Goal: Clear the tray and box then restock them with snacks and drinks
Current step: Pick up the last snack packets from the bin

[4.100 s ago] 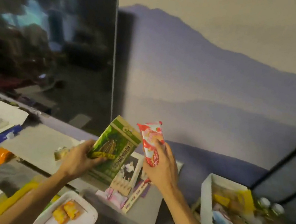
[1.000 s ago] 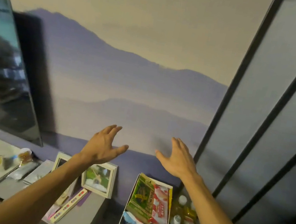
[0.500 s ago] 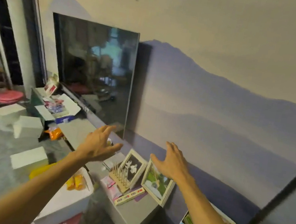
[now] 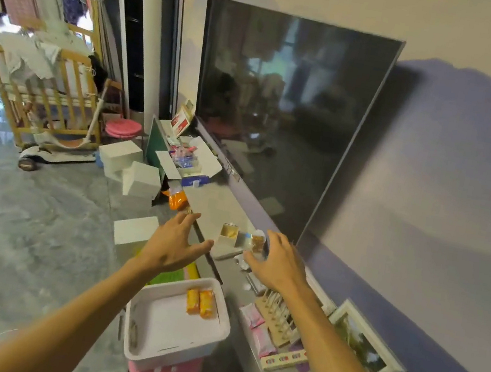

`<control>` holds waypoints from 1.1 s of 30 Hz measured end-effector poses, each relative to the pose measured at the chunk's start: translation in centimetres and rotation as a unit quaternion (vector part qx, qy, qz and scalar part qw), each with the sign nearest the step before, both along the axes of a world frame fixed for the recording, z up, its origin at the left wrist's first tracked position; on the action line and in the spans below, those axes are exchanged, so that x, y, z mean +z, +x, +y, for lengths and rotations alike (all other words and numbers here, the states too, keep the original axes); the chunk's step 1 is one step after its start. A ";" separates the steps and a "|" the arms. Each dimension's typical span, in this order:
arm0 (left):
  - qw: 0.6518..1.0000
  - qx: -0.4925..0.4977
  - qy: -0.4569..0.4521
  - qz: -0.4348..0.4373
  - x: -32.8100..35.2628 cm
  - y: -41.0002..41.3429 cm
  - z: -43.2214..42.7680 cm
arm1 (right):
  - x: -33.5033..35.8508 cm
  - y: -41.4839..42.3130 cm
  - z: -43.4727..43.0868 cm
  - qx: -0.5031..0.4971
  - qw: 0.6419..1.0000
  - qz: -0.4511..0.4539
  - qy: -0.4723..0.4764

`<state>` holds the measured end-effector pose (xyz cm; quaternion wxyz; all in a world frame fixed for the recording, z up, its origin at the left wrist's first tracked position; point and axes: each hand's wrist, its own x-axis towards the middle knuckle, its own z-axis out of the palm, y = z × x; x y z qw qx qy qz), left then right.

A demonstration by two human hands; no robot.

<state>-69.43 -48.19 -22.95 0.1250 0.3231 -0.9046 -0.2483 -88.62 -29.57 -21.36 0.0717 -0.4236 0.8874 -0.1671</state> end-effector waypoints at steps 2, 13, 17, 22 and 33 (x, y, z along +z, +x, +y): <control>1.000 0.006 0.017 -0.014 -1.5 -0.6 -2.2 | -1.6 -0.5 -3.2 0.004 1.000 -0.010 0.006; 0.995 0.040 0.057 -0.068 -12.6 -6.3 -9.8 | -14.5 -5.6 -12.1 0.029 0.995 -0.058 0.077; 0.988 0.060 0.082 -0.119 -20.4 -6.9 -10.0 | -21.9 -7.1 -13.3 0.052 0.988 -0.067 0.131; 0.977 0.066 0.107 -0.173 -32.2 -7.6 -10.3 | -33.2 -8.2 -15.2 0.072 0.982 -0.091 0.148; 0.971 -0.010 0.153 -0.182 -57.6 -13.4 -13.6 | -57.3 -9.1 -19.1 0.096 0.984 -0.010 0.152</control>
